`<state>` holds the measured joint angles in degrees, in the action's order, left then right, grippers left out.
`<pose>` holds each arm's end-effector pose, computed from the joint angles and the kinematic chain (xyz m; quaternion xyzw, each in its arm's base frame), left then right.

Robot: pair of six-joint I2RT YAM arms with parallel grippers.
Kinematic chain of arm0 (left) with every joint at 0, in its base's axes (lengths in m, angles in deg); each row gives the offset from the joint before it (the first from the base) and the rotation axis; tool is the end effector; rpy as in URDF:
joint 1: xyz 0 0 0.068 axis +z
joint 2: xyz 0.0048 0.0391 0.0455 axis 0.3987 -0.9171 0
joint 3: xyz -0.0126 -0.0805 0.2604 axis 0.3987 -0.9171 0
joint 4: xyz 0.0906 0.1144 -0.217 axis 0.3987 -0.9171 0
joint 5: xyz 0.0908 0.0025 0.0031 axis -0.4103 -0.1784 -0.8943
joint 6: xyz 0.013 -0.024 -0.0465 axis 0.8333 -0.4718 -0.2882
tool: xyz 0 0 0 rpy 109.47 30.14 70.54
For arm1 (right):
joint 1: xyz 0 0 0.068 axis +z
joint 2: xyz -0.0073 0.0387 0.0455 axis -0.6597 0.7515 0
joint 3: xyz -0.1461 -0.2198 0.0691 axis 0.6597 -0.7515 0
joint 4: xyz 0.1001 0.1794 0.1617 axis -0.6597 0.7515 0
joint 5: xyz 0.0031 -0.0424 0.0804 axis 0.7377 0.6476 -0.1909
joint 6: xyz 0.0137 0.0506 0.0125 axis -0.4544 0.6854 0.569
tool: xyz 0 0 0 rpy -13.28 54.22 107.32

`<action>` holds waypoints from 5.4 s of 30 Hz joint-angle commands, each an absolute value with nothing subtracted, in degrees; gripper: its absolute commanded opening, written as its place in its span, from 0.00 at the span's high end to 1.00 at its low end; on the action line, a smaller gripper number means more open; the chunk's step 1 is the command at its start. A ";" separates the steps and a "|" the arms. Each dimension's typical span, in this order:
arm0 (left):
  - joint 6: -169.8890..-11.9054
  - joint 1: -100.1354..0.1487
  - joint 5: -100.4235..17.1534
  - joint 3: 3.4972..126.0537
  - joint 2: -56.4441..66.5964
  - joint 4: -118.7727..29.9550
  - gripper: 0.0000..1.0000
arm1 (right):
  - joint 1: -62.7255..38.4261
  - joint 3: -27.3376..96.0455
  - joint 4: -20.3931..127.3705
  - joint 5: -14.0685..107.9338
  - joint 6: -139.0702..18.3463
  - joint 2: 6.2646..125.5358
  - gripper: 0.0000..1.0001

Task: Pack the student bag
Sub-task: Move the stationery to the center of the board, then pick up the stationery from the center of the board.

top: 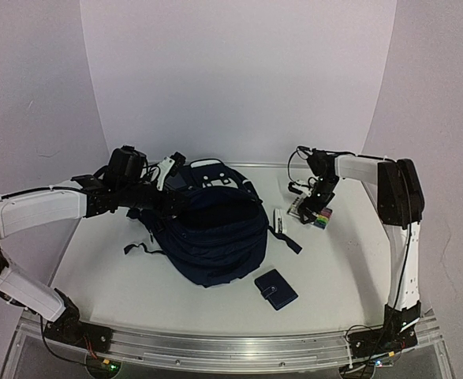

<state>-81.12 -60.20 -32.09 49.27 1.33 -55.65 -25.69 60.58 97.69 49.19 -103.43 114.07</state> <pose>0.2432 -0.1948 0.2779 0.3307 0.8002 -0.2865 0.4103 0.4477 0.1283 0.1544 -0.4379 0.8844 0.0179 0.1605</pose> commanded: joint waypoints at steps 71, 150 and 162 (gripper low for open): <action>-82.92 -58.47 -32.47 48.80 3.04 -53.04 1.00 | -34.38 38.12 93.32 3.18 -68.46 109.67 0.32; -83.40 -58.12 -32.18 45.97 3.88 -52.20 1.00 | -23.35 59.70 83.43 -5.39 -59.21 124.21 0.14; -83.50 -58.13 -31.55 46.50 3.11 -51.79 1.00 | -21.51 52.07 59.85 -17.32 -43.76 112.92 0.53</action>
<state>-82.64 -57.94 -32.15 46.08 2.20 -54.09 -25.68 53.34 69.58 -6.33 -50.14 120.43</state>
